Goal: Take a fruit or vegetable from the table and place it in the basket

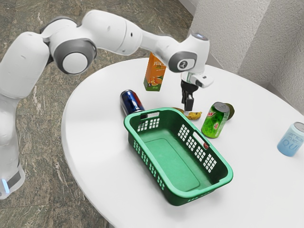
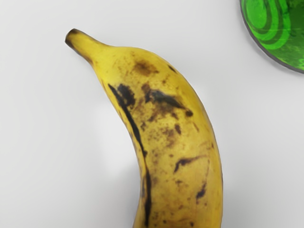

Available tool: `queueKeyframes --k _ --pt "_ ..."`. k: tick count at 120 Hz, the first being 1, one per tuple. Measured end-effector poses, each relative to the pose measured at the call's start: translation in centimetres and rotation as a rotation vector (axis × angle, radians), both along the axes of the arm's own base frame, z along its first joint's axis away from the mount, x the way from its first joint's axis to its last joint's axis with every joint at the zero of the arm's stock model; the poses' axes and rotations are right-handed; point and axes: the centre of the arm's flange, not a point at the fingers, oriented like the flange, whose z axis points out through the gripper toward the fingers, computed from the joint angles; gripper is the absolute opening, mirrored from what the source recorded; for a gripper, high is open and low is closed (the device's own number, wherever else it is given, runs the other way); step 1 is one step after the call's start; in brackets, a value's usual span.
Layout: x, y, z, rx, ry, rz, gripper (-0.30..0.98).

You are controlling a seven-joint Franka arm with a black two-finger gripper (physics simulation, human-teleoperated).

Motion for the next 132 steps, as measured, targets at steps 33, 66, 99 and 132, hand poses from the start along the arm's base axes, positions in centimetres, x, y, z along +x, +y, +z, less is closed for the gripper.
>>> queueKeyframes --k 33,66,99,132 --pt "0.5 -0.1 -2.1 -0.002 0.011 -0.011 0.69" --pt "0.8 0.1 -2.3 -0.003 -0.007 -0.007 0.46" --pt "1.0 0.5 -3.1 -0.016 -0.012 0.008 0.38" --pt "1.2 0.9 -3.0 -0.014 -0.034 0.016 0.31"
